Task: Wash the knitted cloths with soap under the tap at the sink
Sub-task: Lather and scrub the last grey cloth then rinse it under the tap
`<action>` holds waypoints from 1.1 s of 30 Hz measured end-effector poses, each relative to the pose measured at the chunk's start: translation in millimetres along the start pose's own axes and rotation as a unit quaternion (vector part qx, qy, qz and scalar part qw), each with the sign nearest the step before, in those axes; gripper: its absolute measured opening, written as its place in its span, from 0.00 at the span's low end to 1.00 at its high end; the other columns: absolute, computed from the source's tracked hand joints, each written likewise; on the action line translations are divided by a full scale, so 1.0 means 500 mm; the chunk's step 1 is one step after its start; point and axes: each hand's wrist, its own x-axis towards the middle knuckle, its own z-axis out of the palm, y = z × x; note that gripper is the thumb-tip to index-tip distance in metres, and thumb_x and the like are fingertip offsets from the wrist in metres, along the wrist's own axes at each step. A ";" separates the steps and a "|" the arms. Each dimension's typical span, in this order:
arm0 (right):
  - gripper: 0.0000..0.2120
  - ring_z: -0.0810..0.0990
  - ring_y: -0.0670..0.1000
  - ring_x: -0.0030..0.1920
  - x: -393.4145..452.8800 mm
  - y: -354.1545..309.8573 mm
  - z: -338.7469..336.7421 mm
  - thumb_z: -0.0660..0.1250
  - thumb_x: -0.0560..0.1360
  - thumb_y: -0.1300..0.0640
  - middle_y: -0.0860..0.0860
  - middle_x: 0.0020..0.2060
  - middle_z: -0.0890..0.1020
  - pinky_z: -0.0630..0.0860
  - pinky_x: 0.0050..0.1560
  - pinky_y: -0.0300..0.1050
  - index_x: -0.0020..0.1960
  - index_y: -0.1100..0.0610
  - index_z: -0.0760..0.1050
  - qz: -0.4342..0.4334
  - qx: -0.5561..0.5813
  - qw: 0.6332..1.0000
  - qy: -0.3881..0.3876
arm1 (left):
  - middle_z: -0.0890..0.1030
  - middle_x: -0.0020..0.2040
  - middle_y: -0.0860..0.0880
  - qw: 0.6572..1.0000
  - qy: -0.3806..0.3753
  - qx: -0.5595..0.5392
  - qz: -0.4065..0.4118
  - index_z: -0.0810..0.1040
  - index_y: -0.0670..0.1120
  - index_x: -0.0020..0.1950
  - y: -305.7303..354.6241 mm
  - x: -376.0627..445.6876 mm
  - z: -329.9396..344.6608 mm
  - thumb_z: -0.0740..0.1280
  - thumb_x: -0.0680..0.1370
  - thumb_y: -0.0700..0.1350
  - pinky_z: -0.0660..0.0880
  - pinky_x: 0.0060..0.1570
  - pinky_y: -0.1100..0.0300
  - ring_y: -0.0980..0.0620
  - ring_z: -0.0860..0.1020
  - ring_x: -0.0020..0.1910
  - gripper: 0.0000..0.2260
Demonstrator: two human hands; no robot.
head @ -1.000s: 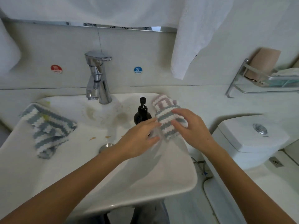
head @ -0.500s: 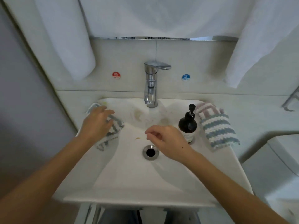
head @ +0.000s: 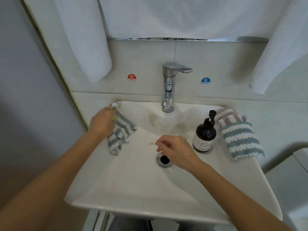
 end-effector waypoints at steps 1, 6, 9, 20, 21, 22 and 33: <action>0.08 0.83 0.45 0.38 0.001 0.001 -0.001 0.62 0.79 0.56 0.44 0.39 0.85 0.79 0.48 0.51 0.49 0.53 0.81 0.002 0.006 1.000 0.003 | 0.70 0.71 0.42 1.000 -0.002 -0.017 0.005 0.72 0.43 0.71 0.010 -0.003 -0.005 0.59 0.77 0.32 0.72 0.55 0.49 0.39 0.73 0.62 0.23; 0.07 0.81 0.44 0.40 0.005 0.005 -0.005 0.64 0.79 0.56 0.44 0.41 0.84 0.79 0.48 0.49 0.50 0.52 0.81 0.007 0.002 0.999 0.041 | 0.71 0.71 0.45 0.969 -0.063 -0.236 -0.029 0.75 0.45 0.69 0.079 -0.013 -0.024 0.56 0.73 0.25 0.72 0.50 0.69 0.46 0.72 0.67 0.28; 0.09 0.80 0.46 0.47 0.010 0.014 -0.011 0.65 0.78 0.56 0.43 0.45 0.82 0.77 0.53 0.48 0.57 0.52 0.79 0.025 0.011 0.994 0.102 | 0.72 0.70 0.47 0.931 -0.115 -0.345 -0.018 0.79 0.48 0.62 0.122 -0.025 -0.031 0.55 0.71 0.23 0.76 0.46 0.69 0.48 0.73 0.66 0.30; 0.09 0.83 0.44 0.48 0.022 0.028 -0.055 0.68 0.77 0.57 0.49 0.50 0.84 0.76 0.45 0.34 0.57 0.52 0.76 0.125 0.271 0.954 0.038 | 0.82 0.56 0.53 0.837 -0.223 -0.500 0.007 0.84 0.49 0.47 0.225 -0.055 -0.016 0.53 0.69 0.22 0.78 0.54 0.54 0.51 0.81 0.52 0.29; 0.04 0.83 0.42 0.43 0.022 0.028 -0.059 0.67 0.77 0.58 0.49 0.46 0.84 0.76 0.41 0.33 0.52 0.53 0.79 0.126 0.265 0.955 0.045 | 0.81 0.56 0.53 0.832 -0.226 -0.506 0.002 0.84 0.49 0.46 0.227 -0.055 -0.013 0.53 0.69 0.22 0.80 0.49 0.59 0.55 0.81 0.50 0.29; 0.03 0.83 0.41 0.39 0.022 0.028 -0.061 0.67 0.77 0.59 0.48 0.43 0.84 0.75 0.39 0.32 0.48 0.53 0.79 0.129 0.258 0.956 0.048 | 0.81 0.56 0.53 0.830 -0.230 -0.509 -0.002 0.84 0.49 0.46 0.227 -0.055 -0.009 0.53 0.70 0.22 0.79 0.44 0.63 0.57 0.81 0.48 0.28; 0.08 0.78 0.51 0.44 0.028 0.021 -0.065 0.58 0.77 0.66 0.52 0.39 0.79 0.74 0.50 0.48 0.46 0.59 0.76 0.180 0.351 0.918 0.039 | 0.83 0.51 0.53 0.829 -0.188 -0.526 0.030 0.83 0.51 0.52 0.216 -0.050 0.021 0.63 0.74 0.35 0.74 0.47 0.66 0.57 0.80 0.51 0.14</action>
